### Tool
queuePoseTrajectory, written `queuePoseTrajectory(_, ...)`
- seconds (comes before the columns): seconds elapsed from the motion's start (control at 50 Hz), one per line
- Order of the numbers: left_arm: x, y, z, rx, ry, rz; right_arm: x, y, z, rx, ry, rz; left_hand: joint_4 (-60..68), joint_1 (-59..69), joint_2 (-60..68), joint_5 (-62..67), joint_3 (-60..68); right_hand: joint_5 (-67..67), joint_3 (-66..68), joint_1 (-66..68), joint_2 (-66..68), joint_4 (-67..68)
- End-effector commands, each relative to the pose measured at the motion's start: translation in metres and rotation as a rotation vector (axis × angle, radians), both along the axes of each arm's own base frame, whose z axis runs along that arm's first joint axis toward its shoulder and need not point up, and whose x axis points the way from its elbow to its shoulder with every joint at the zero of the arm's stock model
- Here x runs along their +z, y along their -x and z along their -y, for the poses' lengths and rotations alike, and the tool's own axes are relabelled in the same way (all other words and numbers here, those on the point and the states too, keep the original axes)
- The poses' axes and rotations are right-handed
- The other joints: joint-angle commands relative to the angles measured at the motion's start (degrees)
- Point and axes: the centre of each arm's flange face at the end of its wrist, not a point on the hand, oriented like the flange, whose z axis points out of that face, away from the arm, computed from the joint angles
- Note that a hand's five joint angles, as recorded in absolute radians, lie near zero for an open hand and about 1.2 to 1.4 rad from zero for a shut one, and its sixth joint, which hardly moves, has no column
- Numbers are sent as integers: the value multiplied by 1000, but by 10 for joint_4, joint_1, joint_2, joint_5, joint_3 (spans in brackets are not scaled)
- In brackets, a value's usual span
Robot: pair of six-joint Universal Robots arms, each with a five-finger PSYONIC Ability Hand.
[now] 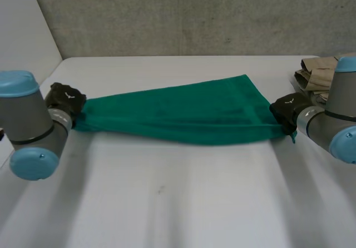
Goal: Fold the laundry.
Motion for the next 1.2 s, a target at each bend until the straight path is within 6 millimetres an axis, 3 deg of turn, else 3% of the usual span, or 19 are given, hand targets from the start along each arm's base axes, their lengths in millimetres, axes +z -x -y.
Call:
queuePoseTrajectory(0.02,9,-12,-6,-5,-20,23,2,0,-1,-14,-15,30,114,145,116,140,122,133,121,149,125,116)
queuePoseTrajectory(0.06,10,-13,-8,-12,-45,24,1,0,-2,-11,-16,28,-48,-17,-46,-22,-40,133,121,149,125,116)
queuePoseTrajectory(0.08,12,-13,-14,-21,-80,32,1,-1,-2,-9,-17,25,-293,-261,-290,-266,-284,133,121,149,125,116)
queuePoseTrajectory(0.1,13,-13,-17,-28,-102,37,1,-1,-2,-8,-15,24,-402,-370,-399,-375,-393,133,121,149,125,116)
queuePoseTrajectory(0.14,15,-13,-24,-37,-148,46,1,-1,-3,-5,-16,22,-573,-542,-571,-547,-565,133,121,149,125,116)
queuePoseTrajectory(0.16,18,-13,-30,-44,-193,47,1,-1,-3,-3,-16,17,-586,-555,-584,-560,-578,133,121,149,125,116)
queuePoseTrajectory(0.32,52,-7,-26,-70,-225,-27,2,-1,-4,6,-13,5,-586,-555,-584,-560,-578,133,121,149,125,116)
queuePoseTrajectory(0.42,56,1,-15,-47,-224,-126,3,-1,-6,14,-11,4,-575,-543,-572,-548,-566,133,121,149,125,116)
queuePoseTrajectory(0.54,33,15,-5,-18,-299,-224,6,-2,-7,24,-8,9,-389,-358,-387,-363,-381,133,121,149,125,116)
queuePoseTrajectory(0.78,-22,9,16,104,-403,-231,1,-4,-11,50,-18,6,-443,-412,-441,-417,-435,133,121,149,125,116)
queuePoseTrajectory(0.88,-30,9,16,107,-418,-225,2,-4,-11,51,-15,2,-414,-383,-412,-388,-406,133,121,149,125,116)
queuePoseTrajectory(0.94,-31,9,16,106,-419,-227,3,-4,-11,52,-13,0,-177,-145,-174,-150,-168,133,121,149,125,116)
queuePoseTrajectory(0.96,-30,9,15,105,-419,-228,3,-4,-11,52,-13,0,73,104,75,99,81,133,121,149,125,116)
queuePoseTrajectory(0.98,-27,9,14,102,-412,-228,3,-4,-11,52,-13,0,113,145,115,139,121,133,121,149,125,116)
queuePoseTrajectory(1.2,10,10,0,73,-294,-256,10,-2,-11,48,-4,2,114,145,116,140,122,133,121,149,125,116)
